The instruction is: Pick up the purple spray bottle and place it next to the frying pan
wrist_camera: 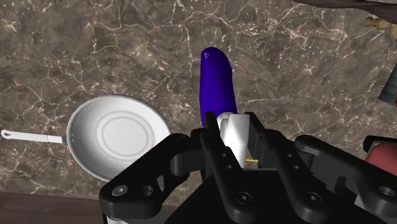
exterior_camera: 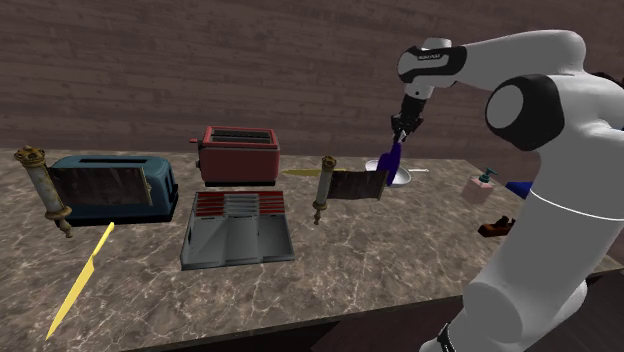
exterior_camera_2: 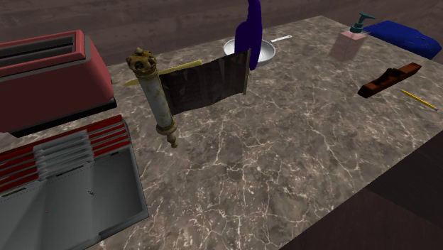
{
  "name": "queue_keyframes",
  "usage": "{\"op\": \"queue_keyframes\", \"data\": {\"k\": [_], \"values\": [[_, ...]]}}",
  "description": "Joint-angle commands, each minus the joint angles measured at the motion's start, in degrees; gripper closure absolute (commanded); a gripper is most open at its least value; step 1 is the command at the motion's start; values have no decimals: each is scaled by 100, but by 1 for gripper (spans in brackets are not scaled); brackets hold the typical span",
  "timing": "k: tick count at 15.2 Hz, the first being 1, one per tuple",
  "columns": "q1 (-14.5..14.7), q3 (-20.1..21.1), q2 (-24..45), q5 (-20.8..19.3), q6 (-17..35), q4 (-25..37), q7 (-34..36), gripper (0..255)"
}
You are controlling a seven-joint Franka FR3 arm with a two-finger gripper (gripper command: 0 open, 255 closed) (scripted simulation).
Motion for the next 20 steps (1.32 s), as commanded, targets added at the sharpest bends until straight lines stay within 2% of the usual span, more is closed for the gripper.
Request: {"op": "queue_keyframes", "data": {"k": [1,8,10,11,20], "values": [[-166,-97,89,59,-57,133,-272,255],[-861,-390,700,388,-313,916,-1229,255],[-1092,-450,934,506,-424,1230,-1492,255],[-1302,-495,1157,615,-535,1537,-1709,255],[-1233,-468,1128,618,171,799,-1744,255]]}}
